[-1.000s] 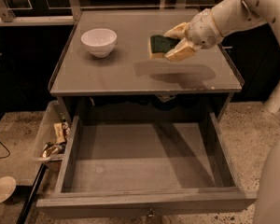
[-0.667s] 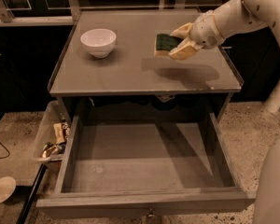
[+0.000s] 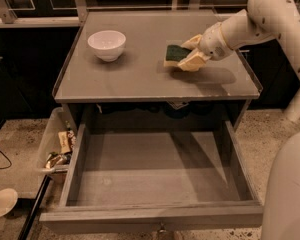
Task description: Pick sponge from top drawer and place on counter
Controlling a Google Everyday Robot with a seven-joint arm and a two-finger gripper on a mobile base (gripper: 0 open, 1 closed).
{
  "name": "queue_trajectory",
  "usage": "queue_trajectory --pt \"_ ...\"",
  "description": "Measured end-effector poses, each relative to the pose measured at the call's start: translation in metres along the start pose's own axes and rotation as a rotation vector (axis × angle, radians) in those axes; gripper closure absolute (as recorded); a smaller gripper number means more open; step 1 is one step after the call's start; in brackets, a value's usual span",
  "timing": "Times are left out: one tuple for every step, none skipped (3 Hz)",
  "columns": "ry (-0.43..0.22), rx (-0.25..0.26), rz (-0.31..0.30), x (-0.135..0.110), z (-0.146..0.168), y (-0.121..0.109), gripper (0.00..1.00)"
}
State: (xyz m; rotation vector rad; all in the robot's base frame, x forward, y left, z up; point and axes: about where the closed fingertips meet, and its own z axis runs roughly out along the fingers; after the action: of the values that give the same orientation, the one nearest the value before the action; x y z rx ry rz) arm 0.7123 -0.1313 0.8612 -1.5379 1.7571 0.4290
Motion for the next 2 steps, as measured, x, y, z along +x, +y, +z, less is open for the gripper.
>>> queue_trajectory --pt "0.000 0.000 0.000 0.0001 0.0002 0.0000 0.81" --pt "0.000 0.000 0.000 0.0001 0.0003 0.0000 0.58"
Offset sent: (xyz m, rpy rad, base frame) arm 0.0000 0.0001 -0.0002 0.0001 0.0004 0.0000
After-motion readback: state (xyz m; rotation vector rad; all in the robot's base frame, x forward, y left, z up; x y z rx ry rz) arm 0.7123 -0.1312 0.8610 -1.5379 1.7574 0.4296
